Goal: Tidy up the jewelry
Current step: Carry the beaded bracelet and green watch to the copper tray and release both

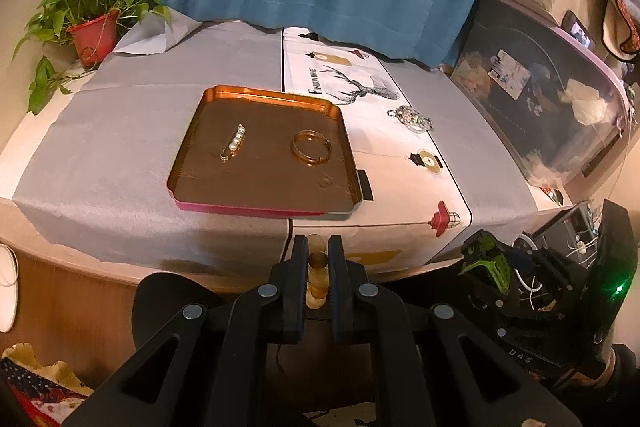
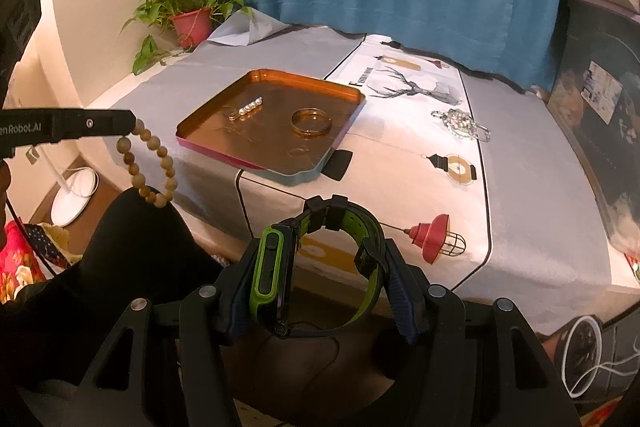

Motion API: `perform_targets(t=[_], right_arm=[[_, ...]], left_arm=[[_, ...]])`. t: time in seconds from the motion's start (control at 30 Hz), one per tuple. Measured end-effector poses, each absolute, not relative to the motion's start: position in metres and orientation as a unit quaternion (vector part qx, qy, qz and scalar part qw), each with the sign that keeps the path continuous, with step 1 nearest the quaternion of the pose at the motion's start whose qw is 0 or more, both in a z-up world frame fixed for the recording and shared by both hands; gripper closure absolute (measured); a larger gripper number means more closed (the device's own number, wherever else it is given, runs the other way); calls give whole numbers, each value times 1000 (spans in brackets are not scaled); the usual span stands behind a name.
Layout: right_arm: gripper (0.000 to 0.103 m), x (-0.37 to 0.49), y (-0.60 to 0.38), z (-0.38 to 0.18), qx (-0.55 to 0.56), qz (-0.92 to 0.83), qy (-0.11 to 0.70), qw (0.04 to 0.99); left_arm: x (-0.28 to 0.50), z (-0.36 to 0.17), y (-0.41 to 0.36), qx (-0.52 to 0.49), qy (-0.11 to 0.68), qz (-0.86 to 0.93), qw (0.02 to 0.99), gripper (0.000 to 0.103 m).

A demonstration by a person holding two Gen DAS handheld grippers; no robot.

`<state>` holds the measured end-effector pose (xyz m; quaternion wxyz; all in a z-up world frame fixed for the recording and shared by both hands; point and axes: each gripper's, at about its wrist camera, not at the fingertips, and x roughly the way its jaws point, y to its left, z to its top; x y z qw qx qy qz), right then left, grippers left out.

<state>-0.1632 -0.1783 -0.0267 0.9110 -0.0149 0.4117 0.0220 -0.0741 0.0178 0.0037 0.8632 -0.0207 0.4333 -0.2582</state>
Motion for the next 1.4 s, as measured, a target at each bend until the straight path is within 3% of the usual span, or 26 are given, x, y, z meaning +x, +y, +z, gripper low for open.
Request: perform_targets(t=[0.77, 1.4], right_arm=[[45, -40, -162, -21, -26, 52, 392, 918], [44, 133, -158, -73, -25, 93, 397, 913]], left_arm=[[32, 12, 9, -17, 414, -241, 878, 95], [178, -60, -16, 9, 450, -199, 870, 95]])
